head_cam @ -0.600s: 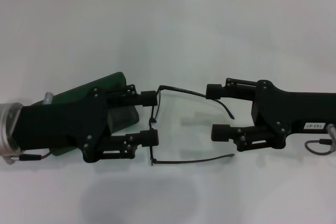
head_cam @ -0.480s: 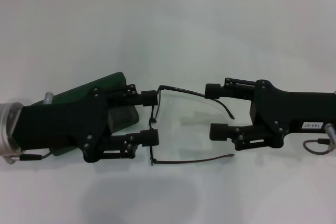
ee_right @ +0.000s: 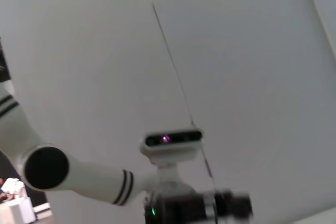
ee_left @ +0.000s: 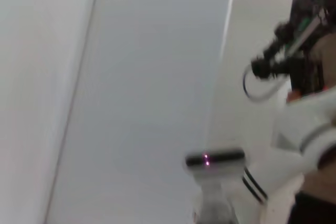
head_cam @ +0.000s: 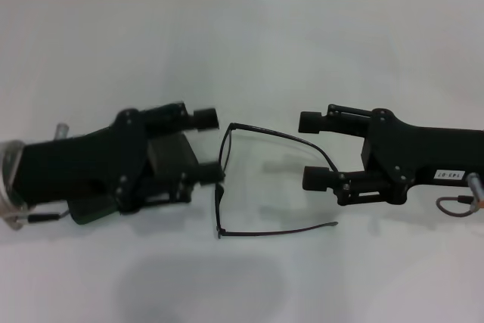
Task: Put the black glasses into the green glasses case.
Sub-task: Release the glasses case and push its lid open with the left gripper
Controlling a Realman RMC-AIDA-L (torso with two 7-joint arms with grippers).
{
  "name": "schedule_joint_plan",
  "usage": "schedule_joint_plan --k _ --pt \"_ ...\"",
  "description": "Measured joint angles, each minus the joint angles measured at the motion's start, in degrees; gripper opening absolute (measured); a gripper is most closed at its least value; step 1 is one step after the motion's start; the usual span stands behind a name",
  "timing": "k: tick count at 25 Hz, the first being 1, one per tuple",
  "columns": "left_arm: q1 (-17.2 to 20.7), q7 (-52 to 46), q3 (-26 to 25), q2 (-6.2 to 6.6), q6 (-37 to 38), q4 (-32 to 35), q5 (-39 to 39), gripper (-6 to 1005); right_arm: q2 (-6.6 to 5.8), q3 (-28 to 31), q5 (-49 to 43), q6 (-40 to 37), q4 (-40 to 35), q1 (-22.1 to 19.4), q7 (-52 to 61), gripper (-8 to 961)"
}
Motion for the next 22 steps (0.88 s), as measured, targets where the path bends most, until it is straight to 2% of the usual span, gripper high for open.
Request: schedule_joint_plan --k 1,3,4,6,8,10,13,15,18,22 --pt "-0.02 -0.69 -0.12 -0.16 -0.02 0.67 -1.09 698 0.00 0.11 0.05 1.14 0.01 -0.30 -0.31 857" --pt "0.87 -4.61 -1.29 -1.67 -0.58 5.71 -3.16 694 -0.03 0.72 0.03 3.64 0.14 -1.18 -0.76 857" --pt "1.90 -6.85 -2.15 -2.80 -1.40 9.35 -3.26 693 -0.03 1.27 -0.08 5.01 0.28 -1.84 -0.98 857" --pt "5.65 -12.41 -2.37 -5.00 -6.08 21.44 -1.95 689 0.19 2.47 -0.21 6.36 0.45 -3.17 -1.43 857" --pt "9.32 -18.39 0.17 -5.28 -12.83 35.36 0.48 686 0.59 3.73 -0.23 6.75 0.37 -4.32 -2.30 857" --pt "11.39 -25.41 2.50 -4.93 -18.88 47.90 5.89 682 0.81 5.36 -0.17 6.80 -0.08 -5.57 -3.14 857" --pt "10.22 -36.74 3.23 -4.90 -22.90 61.43 20.25 676 0.92 8.61 -0.23 6.59 -0.66 -7.59 -3.77 857" --pt "8.02 -44.97 3.80 -4.86 -23.28 65.96 29.86 669 1.08 9.50 -0.20 6.58 -0.74 -8.11 -3.85 858" --pt "4.22 -55.02 6.36 -4.57 -22.54 68.39 42.17 659 1.22 9.78 0.02 6.61 -0.78 -8.43 -3.91 858" --pt "2.03 -57.93 12.03 -4.77 -21.60 68.09 52.25 646 1.28 10.06 0.04 6.79 -0.79 -8.56 -3.94 858"
